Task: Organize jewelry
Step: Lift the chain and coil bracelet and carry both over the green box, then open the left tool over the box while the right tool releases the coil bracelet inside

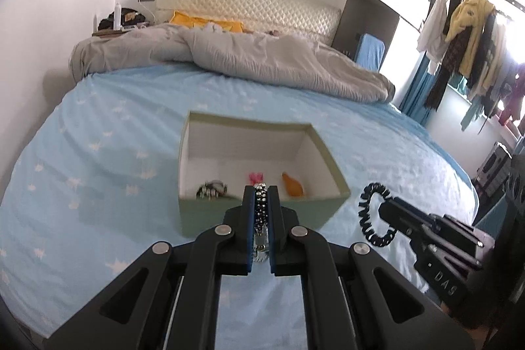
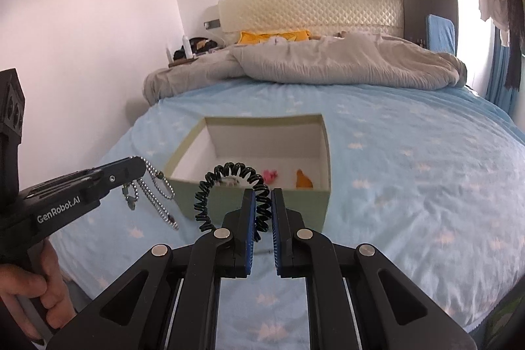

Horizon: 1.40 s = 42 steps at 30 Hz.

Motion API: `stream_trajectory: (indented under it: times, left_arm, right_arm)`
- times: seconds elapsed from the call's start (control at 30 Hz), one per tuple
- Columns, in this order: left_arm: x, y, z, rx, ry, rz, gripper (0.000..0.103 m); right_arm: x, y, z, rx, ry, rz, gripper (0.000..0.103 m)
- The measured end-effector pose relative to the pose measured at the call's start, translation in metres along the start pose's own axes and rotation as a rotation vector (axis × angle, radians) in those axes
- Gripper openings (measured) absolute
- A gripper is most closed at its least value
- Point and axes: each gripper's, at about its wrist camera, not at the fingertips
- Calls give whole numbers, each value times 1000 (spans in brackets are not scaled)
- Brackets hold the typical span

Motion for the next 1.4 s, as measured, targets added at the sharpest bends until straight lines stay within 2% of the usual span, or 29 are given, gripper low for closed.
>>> stream_trajectory:
  times: [0.23, 0.43, 0.87, 1.2, 1.4]
  left_arm:
    - [7, -20, 24, -7, -5, 4, 6]
    - [16, -50, 31, 22, -11, 3, 6]
    - [35, -131, 23, 166, 7, 3, 6]
    - [40, -156, 19, 201, 4, 5, 6]
    - [44, -151, 19, 198, 34, -13, 6]
  right_arm:
    - [6, -21, 22, -10, -18, -13, 7]
    - [1, -56, 35, 29, -6, -30, 7]
    - [-10, -137, 29, 148, 0, -68, 8]
    - [-12, -160, 25, 189, 2, -66, 8]
    - [-11, -157, 25, 180, 6, -68, 8]
Point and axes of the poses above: each gripper's, at about its wrist camera, not at the fingertips, and y roughly against the way its jaws point, x to its left, z to its top, and after that the axes turned 9 degrees about -y, right-handed
